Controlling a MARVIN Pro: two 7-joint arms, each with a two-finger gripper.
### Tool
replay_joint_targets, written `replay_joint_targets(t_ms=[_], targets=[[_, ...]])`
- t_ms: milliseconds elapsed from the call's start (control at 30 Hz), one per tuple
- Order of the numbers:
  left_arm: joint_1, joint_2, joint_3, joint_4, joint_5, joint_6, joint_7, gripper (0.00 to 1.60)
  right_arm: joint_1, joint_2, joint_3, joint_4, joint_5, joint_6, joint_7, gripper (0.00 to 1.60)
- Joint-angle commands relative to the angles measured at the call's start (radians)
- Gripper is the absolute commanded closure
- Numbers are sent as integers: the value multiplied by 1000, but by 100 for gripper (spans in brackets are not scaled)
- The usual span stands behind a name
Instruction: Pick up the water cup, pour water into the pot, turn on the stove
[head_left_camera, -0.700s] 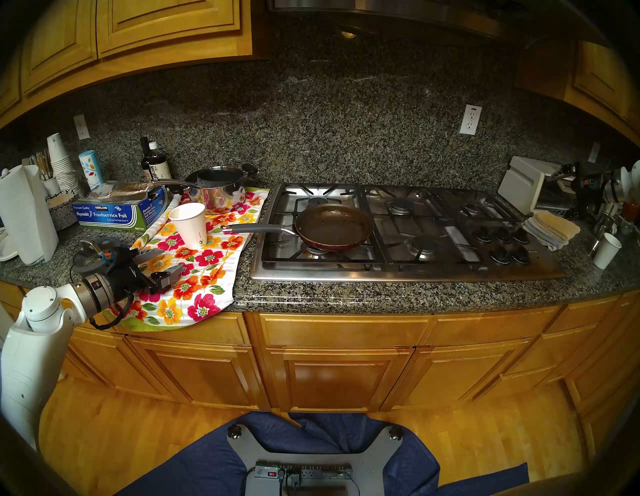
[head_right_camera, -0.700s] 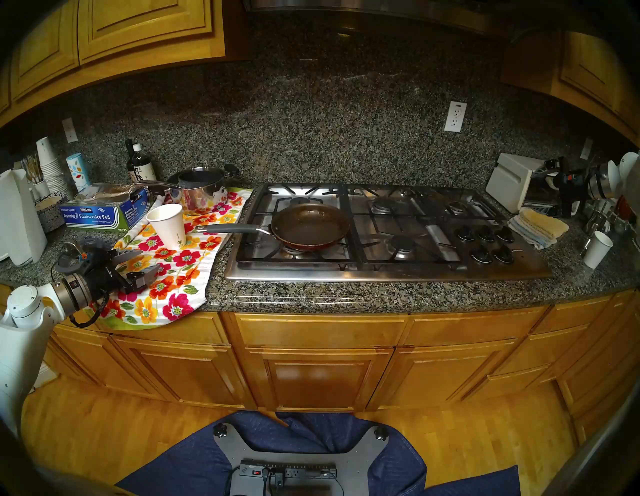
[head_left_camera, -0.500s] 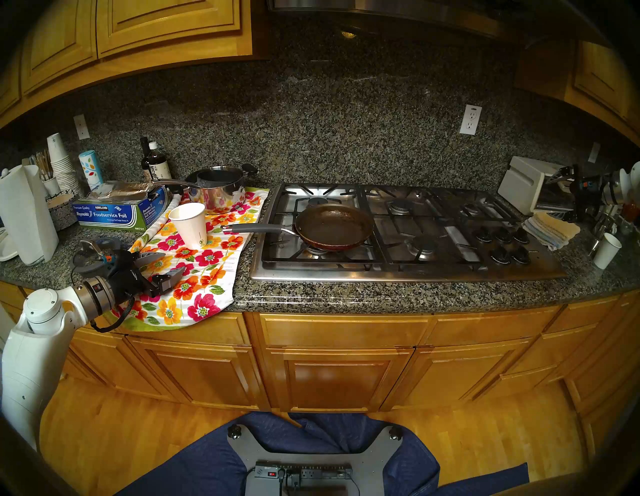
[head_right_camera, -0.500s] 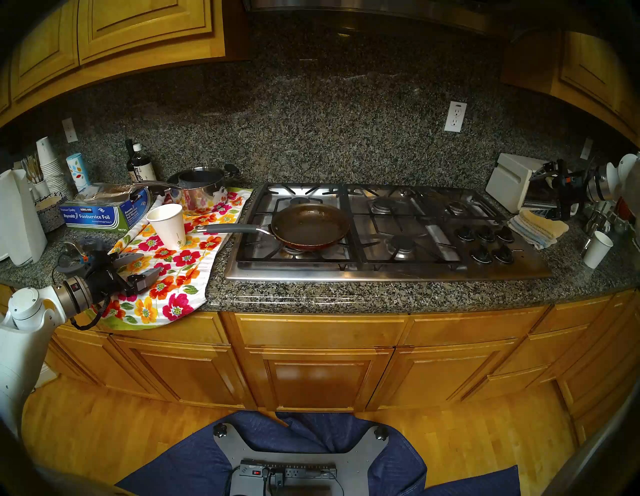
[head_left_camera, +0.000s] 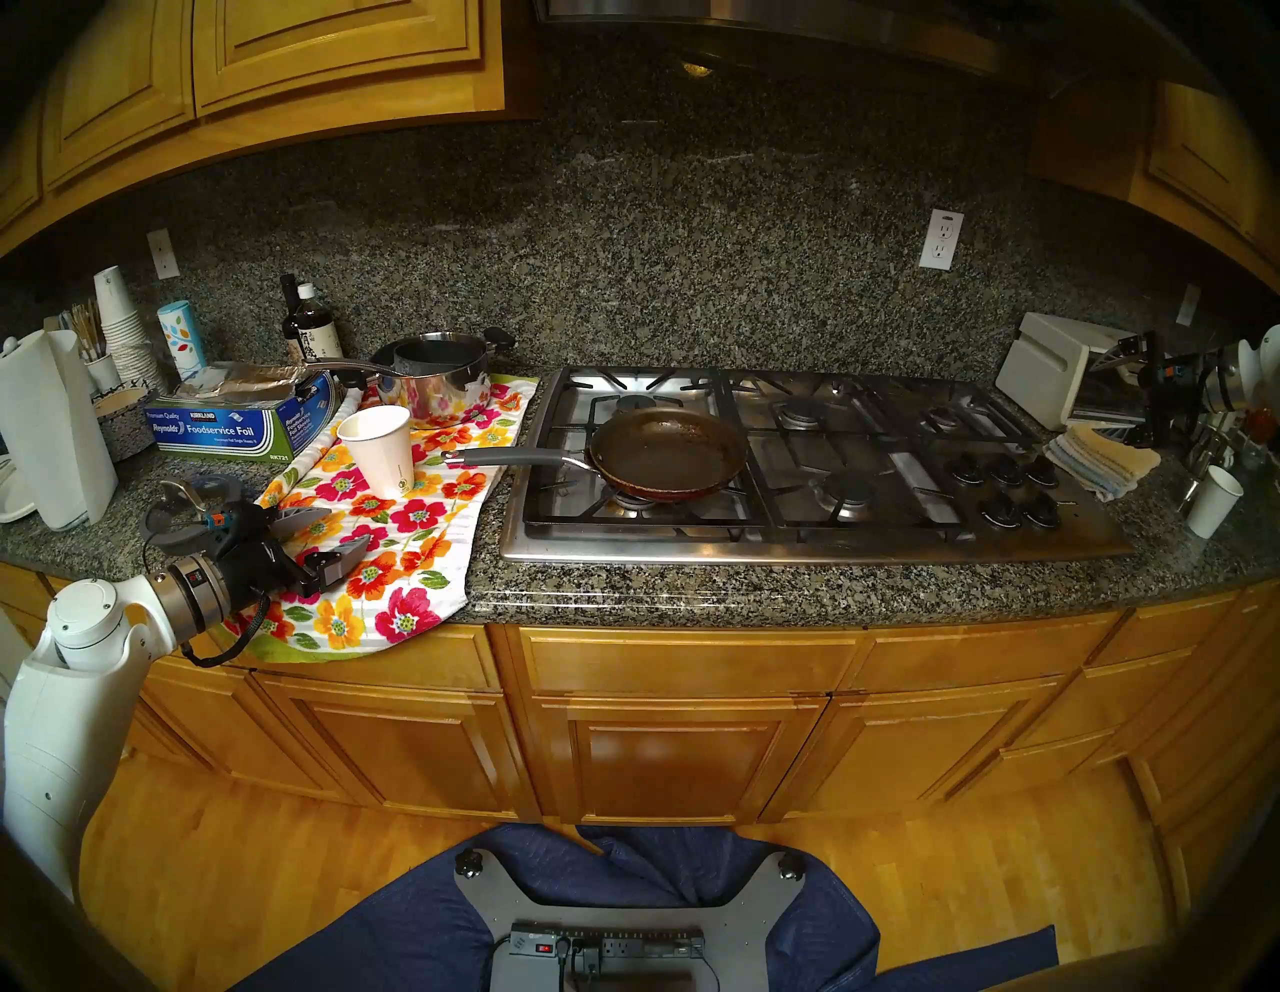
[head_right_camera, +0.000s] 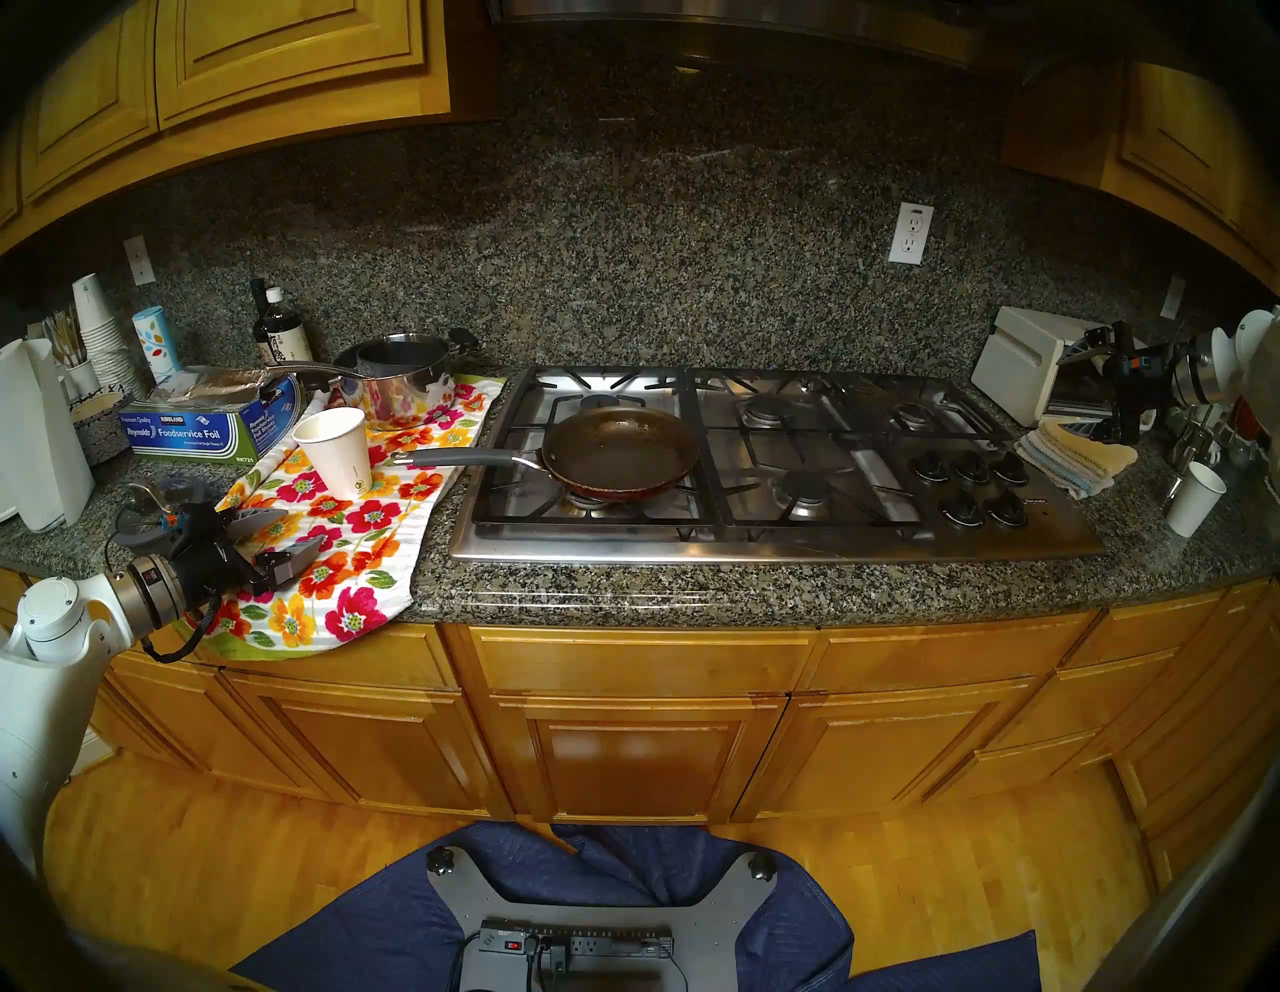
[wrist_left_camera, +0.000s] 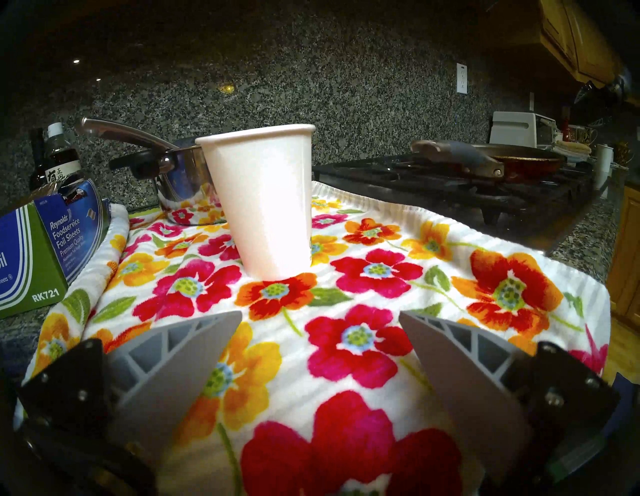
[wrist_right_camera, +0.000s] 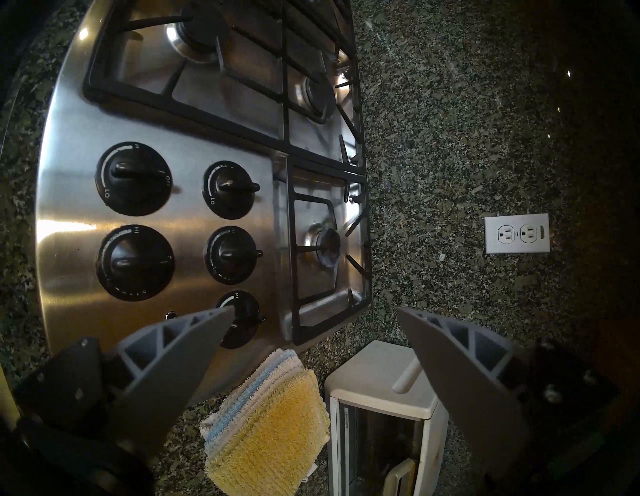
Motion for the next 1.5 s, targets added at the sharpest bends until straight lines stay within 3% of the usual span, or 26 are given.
replay_joint_targets(t_ms=[0,167,400,933,1467], targets=[[-30,5,-10,-3,-15,-4,-1,0,25,0,3,18,2,-1,0,0],[-55,17,-8,32,-73,28,-66,0,24,0,3,18,2,-1,0,0],[-85,17,-6,63,-82,27,-85,0,23,0,3,18,2,-1,-1,0],[-117,-9,-11,43,-35,-77,-35,0,23,-1,4,19,2,-1,-1,0],[-220,9,45,58,-57,-37,-18,0,22,-1,4,19,2,-1,-1,0]])
